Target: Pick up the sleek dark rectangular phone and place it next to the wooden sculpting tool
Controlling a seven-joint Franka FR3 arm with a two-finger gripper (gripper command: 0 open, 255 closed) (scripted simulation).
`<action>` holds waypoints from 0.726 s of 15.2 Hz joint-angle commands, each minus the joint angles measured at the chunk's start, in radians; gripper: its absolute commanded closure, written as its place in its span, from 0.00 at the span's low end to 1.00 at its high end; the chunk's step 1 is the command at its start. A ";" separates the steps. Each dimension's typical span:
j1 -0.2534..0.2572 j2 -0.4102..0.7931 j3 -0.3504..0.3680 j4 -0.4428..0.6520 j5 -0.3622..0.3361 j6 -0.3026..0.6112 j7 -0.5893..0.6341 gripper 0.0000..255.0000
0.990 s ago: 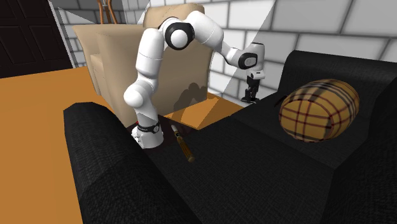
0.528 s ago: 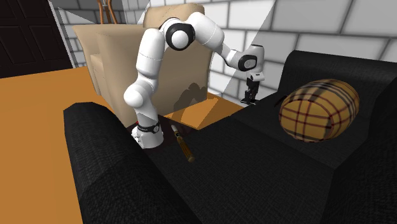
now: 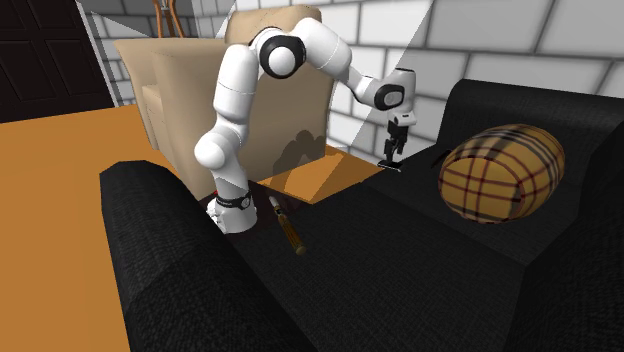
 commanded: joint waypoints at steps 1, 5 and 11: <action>-0.005 -0.028 0.008 0.014 0.016 -0.040 -0.008 0.00; -0.010 -0.058 0.014 0.036 0.033 -0.089 -0.019 0.00; -0.010 -0.058 0.014 0.036 0.032 -0.089 -0.019 0.00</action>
